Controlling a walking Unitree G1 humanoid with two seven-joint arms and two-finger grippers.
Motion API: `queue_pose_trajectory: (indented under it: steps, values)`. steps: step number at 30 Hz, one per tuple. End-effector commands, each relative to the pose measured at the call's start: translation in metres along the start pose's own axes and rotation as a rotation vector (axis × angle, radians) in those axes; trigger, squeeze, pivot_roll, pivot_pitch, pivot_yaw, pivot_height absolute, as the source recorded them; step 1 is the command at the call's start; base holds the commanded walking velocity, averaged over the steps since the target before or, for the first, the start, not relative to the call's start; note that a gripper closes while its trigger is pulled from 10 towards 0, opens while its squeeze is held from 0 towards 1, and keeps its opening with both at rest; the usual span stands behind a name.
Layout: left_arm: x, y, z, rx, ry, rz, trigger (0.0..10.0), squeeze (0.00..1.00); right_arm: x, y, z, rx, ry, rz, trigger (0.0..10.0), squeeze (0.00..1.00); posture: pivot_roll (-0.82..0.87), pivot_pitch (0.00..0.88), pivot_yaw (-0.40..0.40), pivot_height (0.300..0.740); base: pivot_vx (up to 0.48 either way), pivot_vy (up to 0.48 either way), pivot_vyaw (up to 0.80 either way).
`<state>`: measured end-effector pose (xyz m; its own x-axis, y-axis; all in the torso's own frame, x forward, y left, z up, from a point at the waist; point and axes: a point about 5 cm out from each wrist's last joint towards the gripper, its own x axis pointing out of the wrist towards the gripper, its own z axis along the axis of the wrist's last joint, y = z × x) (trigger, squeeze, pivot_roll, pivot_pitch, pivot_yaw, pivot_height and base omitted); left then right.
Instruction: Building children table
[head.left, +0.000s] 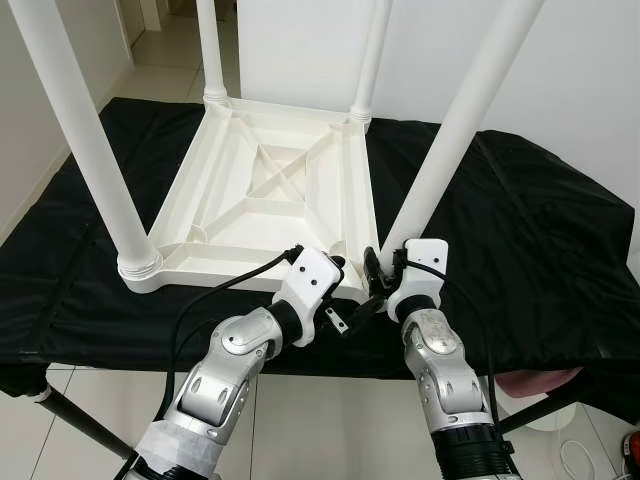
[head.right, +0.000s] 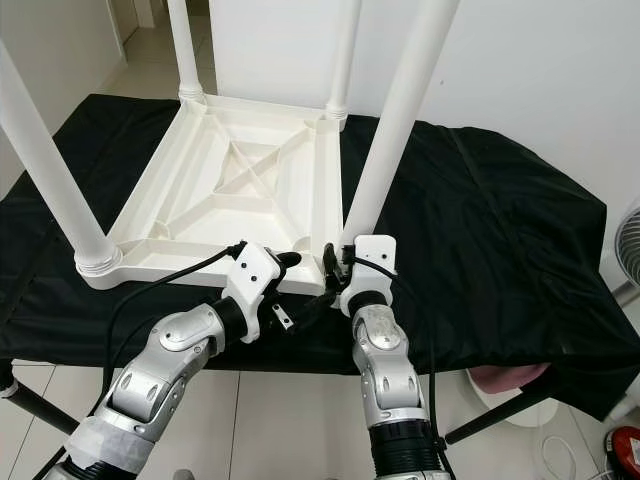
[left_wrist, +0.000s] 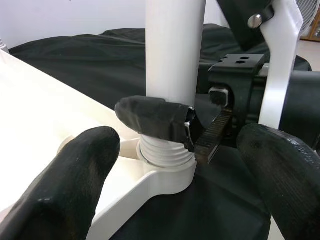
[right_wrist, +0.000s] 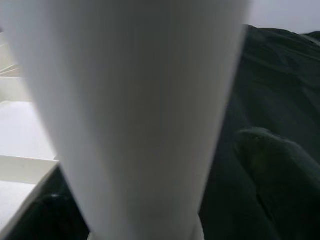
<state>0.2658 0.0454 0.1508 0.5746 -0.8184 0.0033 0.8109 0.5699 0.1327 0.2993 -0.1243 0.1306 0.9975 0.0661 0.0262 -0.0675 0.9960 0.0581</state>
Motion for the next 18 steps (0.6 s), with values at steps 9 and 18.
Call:
queue_pose_trajectory:
  steps: [9,18]
  values:
    - [-0.008,-0.002,-0.007,0.004,0.036,-0.003,10.0,0.0,0.001,-0.023,0.002,-0.047,0.024,0.346,10.0,0.0,-0.05,0.0,-0.062,0.74,0.0,0.0,0.0]
    - [-0.011,-0.003,-0.012,0.008,0.063,-0.009,10.0,0.0,0.013,-0.035,-0.003,-0.198,0.063,0.606,10.0,0.0,-0.06,0.0,-0.049,0.74,0.0,0.0,0.0]
